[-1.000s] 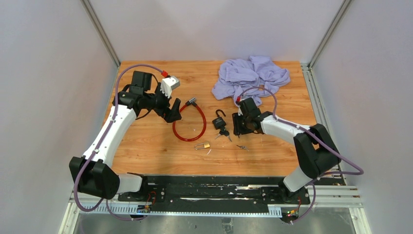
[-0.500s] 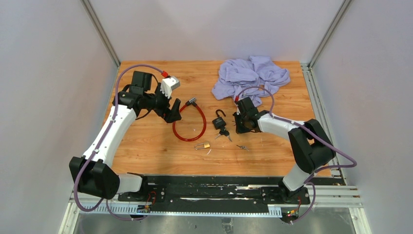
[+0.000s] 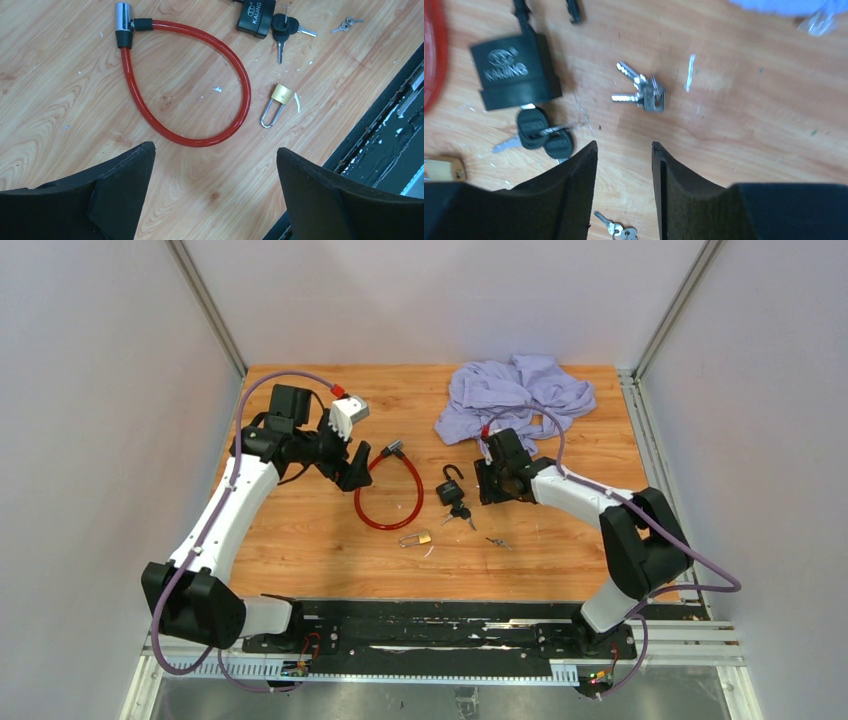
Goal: Unlock with the key
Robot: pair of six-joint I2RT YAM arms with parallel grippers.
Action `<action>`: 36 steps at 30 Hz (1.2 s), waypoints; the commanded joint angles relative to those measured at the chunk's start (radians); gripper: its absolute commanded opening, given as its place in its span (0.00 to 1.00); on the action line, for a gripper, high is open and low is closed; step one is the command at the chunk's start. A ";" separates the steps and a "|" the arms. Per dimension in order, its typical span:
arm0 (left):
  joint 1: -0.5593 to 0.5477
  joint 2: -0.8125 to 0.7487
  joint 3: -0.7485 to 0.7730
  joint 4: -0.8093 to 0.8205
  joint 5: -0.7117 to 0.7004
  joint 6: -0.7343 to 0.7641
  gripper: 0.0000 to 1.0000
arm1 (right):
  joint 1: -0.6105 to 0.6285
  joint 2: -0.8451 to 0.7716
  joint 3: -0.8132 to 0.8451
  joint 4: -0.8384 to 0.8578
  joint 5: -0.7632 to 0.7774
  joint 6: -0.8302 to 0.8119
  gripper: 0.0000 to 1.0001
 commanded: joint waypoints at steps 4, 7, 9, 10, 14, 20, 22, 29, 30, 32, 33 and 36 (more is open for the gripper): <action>0.003 -0.012 0.039 -0.020 0.005 0.005 0.96 | -0.023 0.033 0.124 -0.053 0.042 -0.042 0.45; 0.003 -0.012 0.043 -0.022 0.005 0.006 0.96 | -0.034 0.080 0.152 -0.057 0.050 -0.041 0.45; 0.003 -0.012 0.044 -0.022 0.005 0.008 0.96 | -0.040 0.110 0.168 -0.057 0.051 -0.041 0.45; 0.003 -0.012 0.043 -0.022 0.005 0.007 0.96 | -0.042 0.125 0.175 -0.056 0.052 -0.041 0.45; 0.003 -0.014 0.047 -0.022 0.010 0.003 0.96 | -0.050 0.182 0.196 -0.056 0.054 -0.040 0.45; 0.003 -0.017 0.050 -0.021 0.007 0.006 0.96 | -0.057 0.210 0.184 -0.040 0.041 -0.027 0.38; 0.003 -0.019 0.048 -0.021 0.007 0.006 0.96 | -0.059 0.206 0.174 -0.030 0.034 -0.022 0.36; 0.003 -0.027 0.042 -0.023 0.007 0.009 0.95 | -0.064 0.210 0.169 -0.016 0.024 -0.011 0.28; 0.004 -0.029 0.042 -0.023 0.005 0.010 0.95 | -0.066 0.211 0.169 -0.016 0.019 -0.010 0.25; 0.003 -0.032 0.040 -0.025 0.001 0.013 0.95 | -0.067 0.209 0.166 -0.011 0.010 -0.009 0.19; 0.003 -0.034 0.038 -0.024 0.000 0.014 0.95 | -0.068 0.205 0.163 -0.008 0.005 -0.009 0.16; 0.003 -0.034 0.038 -0.025 -0.001 0.017 0.95 | -0.068 0.193 0.148 0.001 -0.004 -0.007 0.07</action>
